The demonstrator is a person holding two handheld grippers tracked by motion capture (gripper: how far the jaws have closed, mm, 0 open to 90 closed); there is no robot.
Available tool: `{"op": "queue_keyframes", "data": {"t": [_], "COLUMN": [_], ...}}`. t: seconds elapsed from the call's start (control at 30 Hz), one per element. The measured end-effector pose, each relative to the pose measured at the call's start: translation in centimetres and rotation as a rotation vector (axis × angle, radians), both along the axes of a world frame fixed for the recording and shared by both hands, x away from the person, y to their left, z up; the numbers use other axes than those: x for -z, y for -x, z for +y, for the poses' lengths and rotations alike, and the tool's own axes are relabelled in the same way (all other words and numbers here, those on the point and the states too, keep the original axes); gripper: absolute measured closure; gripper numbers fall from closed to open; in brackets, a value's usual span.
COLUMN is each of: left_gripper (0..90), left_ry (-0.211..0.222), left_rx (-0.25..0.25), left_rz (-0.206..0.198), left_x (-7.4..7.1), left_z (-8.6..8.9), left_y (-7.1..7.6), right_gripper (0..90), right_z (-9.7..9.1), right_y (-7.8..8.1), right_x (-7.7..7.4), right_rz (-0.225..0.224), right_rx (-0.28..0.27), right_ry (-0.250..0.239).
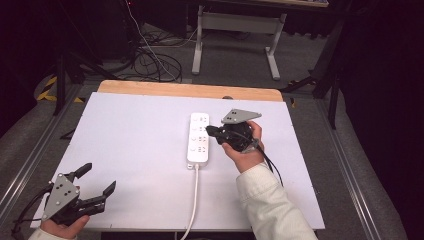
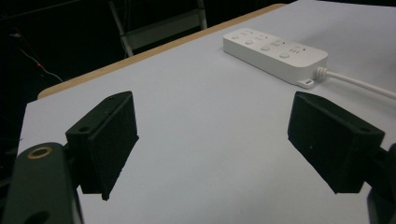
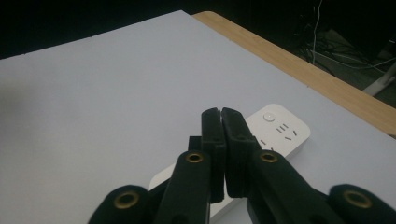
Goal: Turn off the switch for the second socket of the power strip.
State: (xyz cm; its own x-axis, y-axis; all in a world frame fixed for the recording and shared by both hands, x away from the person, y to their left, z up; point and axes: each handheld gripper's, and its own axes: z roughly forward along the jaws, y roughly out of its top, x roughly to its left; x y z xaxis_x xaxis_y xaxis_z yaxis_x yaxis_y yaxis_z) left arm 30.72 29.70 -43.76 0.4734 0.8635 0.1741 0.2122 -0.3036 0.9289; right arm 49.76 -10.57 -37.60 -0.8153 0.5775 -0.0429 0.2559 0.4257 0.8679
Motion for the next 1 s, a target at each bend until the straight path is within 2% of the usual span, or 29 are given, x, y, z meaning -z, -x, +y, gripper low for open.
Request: {"op": "queue_keyframes", "data": {"t": [0.07, 0.23, 0.57, 1.0], "left_gripper": [16.7, 16.8, 16.7, 16.7], "left_ry": [0.000, -0.009, -0.006, -0.005], "left_rx": [-0.002, 0.004, 0.009, 0.010], "left_rz": [-0.001, -0.001, 0.004, 0.004], "left_x": [0.0, 0.0, 0.1, 0.1], "left_z": [0.0, 0.0, -0.1, -0.1], "left_y": [0.0, -0.1, -0.1, -0.1], "right_gripper": [90.0, 90.0, 90.0, 90.0], "right_z": [0.2, 1.5, 3.3, 4.5], "right_y": [-0.3, -2.3, -3.9, -5.2], "right_x": [0.2, 2.0, 4.1, 6.2], "right_rz": [0.007, 0.077, 0.077, 0.104], "right_rx": [0.004, -0.011, 0.004, 0.030], "right_ry": [-0.006, -0.018, 0.002, 0.049]}}
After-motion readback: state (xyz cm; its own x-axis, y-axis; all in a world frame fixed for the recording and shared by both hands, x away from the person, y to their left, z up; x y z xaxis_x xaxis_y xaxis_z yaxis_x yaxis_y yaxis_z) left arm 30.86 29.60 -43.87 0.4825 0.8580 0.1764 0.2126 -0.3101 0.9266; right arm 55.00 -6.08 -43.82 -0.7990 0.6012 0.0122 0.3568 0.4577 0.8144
